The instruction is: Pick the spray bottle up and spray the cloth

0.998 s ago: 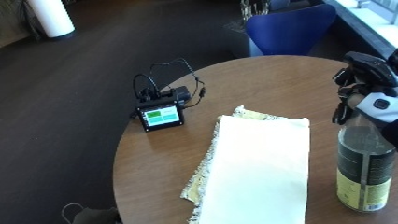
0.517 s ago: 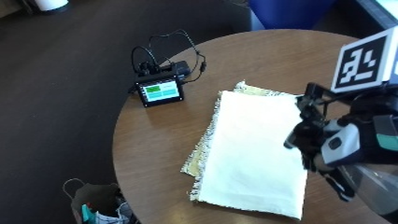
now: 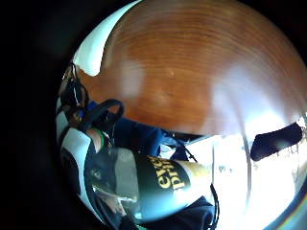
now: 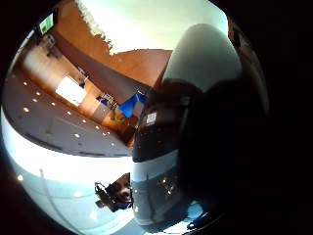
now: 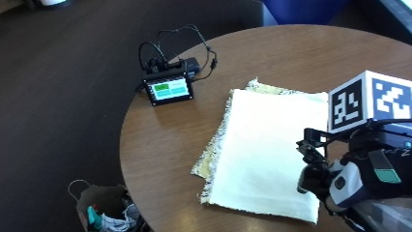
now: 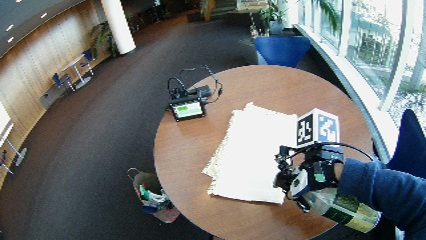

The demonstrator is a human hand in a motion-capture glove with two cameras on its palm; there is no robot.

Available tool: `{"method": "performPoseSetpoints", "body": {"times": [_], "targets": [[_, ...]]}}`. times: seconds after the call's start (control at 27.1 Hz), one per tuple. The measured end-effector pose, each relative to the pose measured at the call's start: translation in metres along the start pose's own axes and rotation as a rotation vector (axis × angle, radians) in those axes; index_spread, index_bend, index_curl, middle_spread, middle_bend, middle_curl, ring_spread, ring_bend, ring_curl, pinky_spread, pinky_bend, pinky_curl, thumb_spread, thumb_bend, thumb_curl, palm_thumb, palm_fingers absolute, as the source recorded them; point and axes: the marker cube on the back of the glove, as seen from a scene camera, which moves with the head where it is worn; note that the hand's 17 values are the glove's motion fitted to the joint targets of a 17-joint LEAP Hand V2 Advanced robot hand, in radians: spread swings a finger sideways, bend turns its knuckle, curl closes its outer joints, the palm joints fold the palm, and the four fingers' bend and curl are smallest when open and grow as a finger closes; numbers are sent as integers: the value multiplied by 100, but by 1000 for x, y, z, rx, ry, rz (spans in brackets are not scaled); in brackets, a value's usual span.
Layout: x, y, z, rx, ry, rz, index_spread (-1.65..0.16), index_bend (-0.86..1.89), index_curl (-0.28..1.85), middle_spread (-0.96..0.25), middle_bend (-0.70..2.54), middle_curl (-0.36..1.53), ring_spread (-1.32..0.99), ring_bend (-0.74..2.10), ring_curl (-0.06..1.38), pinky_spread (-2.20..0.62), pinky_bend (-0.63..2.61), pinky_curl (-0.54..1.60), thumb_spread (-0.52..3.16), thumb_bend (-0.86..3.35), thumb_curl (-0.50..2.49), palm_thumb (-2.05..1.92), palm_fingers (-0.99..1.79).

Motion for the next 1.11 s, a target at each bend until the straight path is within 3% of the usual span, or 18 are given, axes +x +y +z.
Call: {"method": "performPoseSetpoints", "body": {"times": [0.74,1.0,1.11], "targets": [[10,8,-10,41,-93,-15,-27,9,28,-13,70,50,-23,71,43,-26,49,37,48,-2,78,99,126],[2,26,-31,177,-166,-82,-26,9,27,-12,70,50,-22,72,44,-25,48,37,48,-2,79,99,125],[-11,34,-55,308,-177,-169,-26,10,27,-12,70,50,-21,72,44,-25,48,37,48,-2,80,99,125]]}}
